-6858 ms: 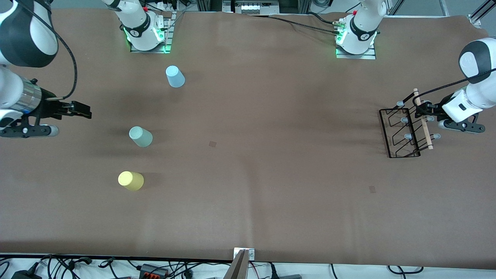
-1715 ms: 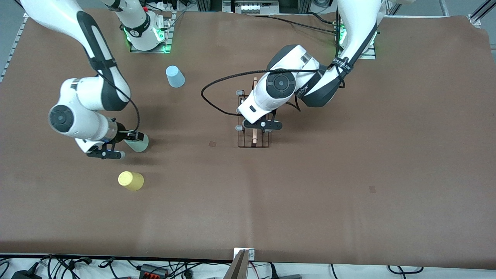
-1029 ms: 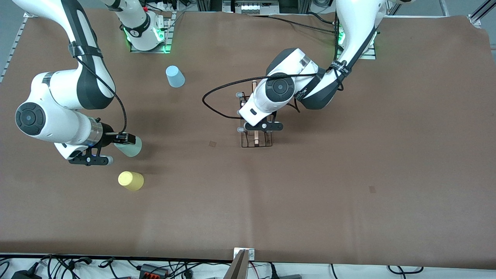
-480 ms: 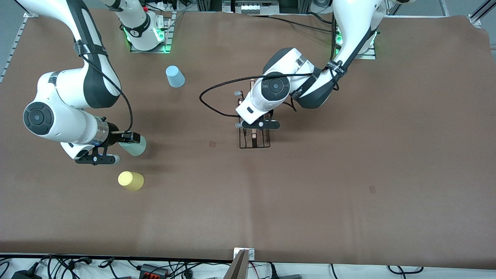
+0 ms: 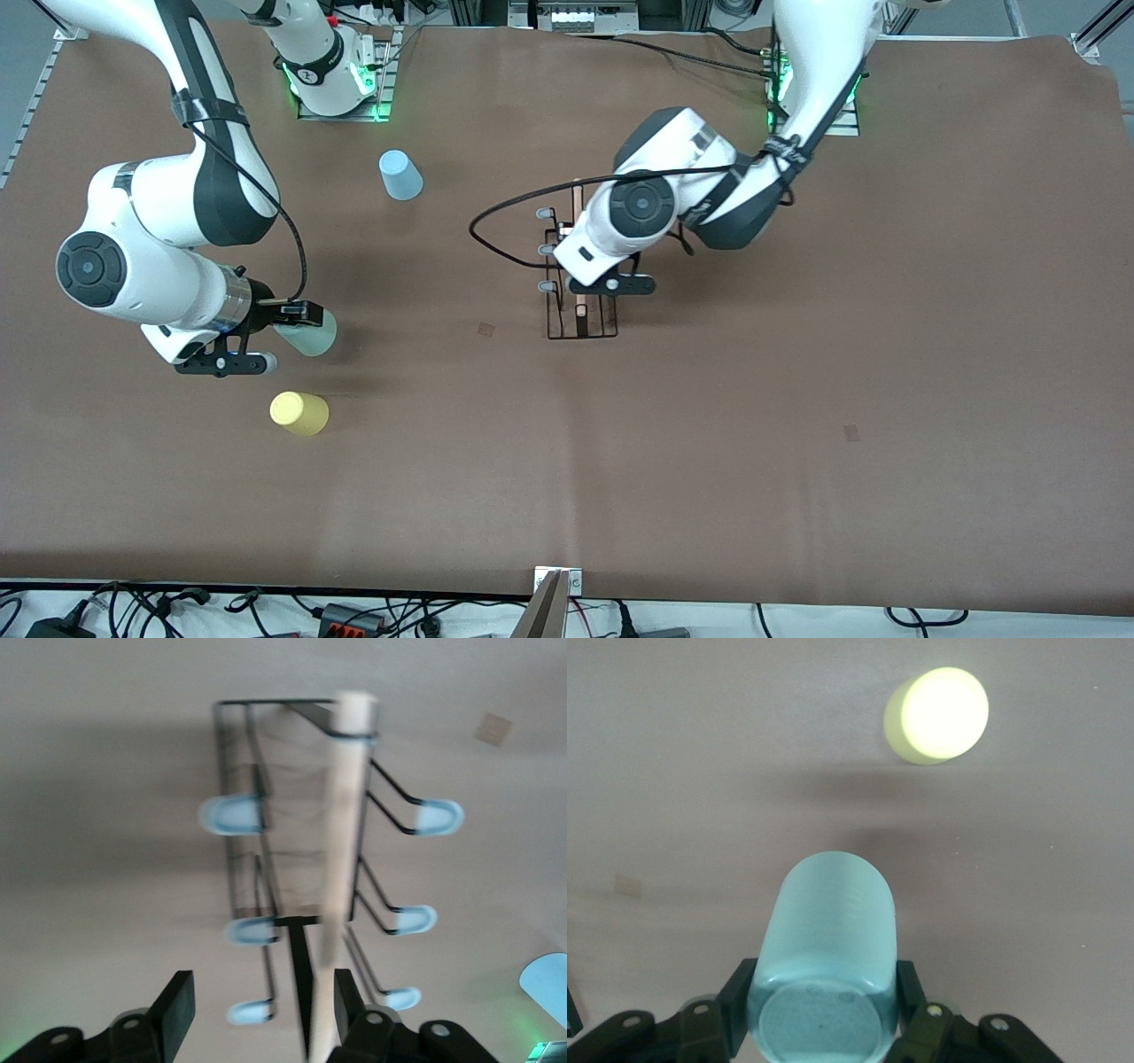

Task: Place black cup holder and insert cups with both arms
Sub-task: 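Open the left gripper and withdraw while the right gripper grasps the mint cup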

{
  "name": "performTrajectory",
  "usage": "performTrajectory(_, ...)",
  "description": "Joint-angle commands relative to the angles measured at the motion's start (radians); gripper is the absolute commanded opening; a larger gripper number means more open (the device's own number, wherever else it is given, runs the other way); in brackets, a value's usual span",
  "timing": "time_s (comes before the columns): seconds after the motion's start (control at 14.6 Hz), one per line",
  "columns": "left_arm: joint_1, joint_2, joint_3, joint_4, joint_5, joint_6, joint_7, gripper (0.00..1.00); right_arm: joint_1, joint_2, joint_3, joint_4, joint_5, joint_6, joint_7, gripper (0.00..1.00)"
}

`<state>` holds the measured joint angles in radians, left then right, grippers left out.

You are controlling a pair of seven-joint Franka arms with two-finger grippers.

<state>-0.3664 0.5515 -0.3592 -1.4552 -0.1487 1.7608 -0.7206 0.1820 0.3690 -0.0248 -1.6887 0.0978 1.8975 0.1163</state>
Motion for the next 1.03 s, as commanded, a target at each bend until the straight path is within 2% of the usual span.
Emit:
performTrajectory(0.0, 0.084, -0.067, -0.003, -0.01, -0.003, -0.086, 0.035, 0.72, 0.016, -0.012, 0.0, 0.02, 0.014, -0.038, 0.005, 0.27)
performTrajectory(0.34, 0.268, -0.151, 0.002, -0.008, 0.0, -0.231, 0.162, 0.8, 0.105, -0.033, 0.0, 0.027, 0.014, -0.044, 0.066, 0.27)
performTrajectory(0.48, 0.341, -0.18, 0.005, -0.001, 0.027, -0.273, 0.222, 0.87, 0.172, -0.039, 0.0, 0.03, 0.014, -0.106, 0.082, 0.26)
performTrajectory(0.62, 0.394, -0.189, 0.008, 0.038, 0.047, -0.319, 0.271, 1.0, 0.239, -0.045, 0.0, 0.035, 0.016, -0.13, 0.083, 0.26)
performTrajectory(0.69, 0.397, -0.209, 0.023, 0.039, 0.052, -0.328, 0.279, 1.0, 0.278, -0.048, 0.0, 0.035, 0.016, -0.135, 0.085, 0.26)
performTrajectory(0.82, 0.383, -0.255, 0.127, 0.039, 0.072, -0.328, 0.296, 1.0, 0.344, -0.056, 0.0, 0.035, 0.019, -0.138, 0.123, 0.26)
performTrajectory(0.96, 0.383, -0.306, 0.193, 0.027, 0.072, -0.328, 0.386, 1.0, 0.416, -0.056, 0.0, 0.037, 0.025, -0.13, 0.187, 0.26)
